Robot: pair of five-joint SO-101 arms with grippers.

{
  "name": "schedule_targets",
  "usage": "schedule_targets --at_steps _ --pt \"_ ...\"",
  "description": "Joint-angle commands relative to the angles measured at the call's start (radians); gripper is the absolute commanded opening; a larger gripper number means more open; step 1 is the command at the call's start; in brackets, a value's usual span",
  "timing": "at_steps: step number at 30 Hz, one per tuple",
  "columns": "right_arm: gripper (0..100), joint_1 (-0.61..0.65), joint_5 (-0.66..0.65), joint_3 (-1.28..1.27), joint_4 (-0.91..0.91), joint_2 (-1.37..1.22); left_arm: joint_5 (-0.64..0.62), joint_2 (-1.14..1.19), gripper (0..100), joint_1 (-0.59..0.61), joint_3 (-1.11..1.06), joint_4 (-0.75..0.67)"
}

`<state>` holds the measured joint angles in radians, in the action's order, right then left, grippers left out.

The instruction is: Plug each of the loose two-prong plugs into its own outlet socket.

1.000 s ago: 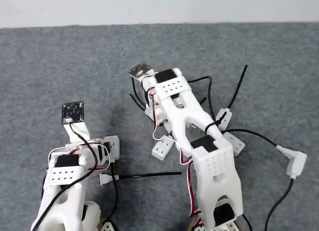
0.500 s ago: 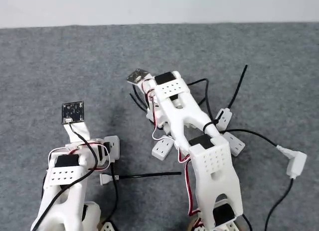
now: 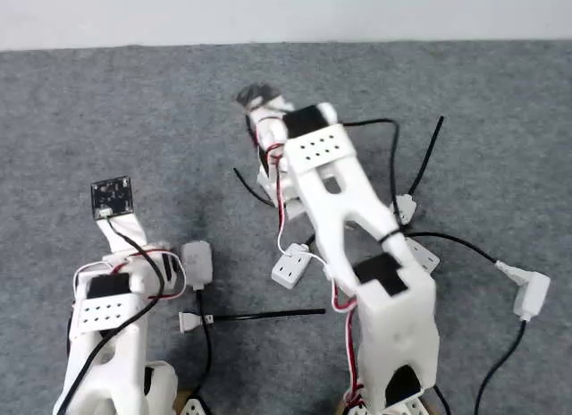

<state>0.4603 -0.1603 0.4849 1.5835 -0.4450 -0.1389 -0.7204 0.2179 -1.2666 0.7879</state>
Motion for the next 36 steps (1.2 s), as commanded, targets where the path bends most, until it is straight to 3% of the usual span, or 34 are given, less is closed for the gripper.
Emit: schedule_targets --at_steps 1,8,13,19,28,36 --pt "0.8 0.061 0.054 0.058 0.054 0.159 0.025 0.084 6 0.015 0.099 0.015" --pt "0.8 0.213 0.057 0.057 0.125 0.277 0.215 0.368 5 0.017 0.292 0.124" --pt "0.8 0.292 0.057 0.044 0.154 0.300 0.336 0.384 5 0.012 0.305 0.158" --pt "0.8 0.374 0.057 -0.132 0.065 0.351 0.451 0.387 8 -0.002 0.305 0.210" --pt "0.8 0.397 0.048 -0.440 -0.143 0.519 0.545 0.384 8 -0.017 0.303 0.259" --pt "0.8 0.364 0.021 -0.480 -0.211 0.479 0.663 0.382 6 -0.040 0.303 0.305"
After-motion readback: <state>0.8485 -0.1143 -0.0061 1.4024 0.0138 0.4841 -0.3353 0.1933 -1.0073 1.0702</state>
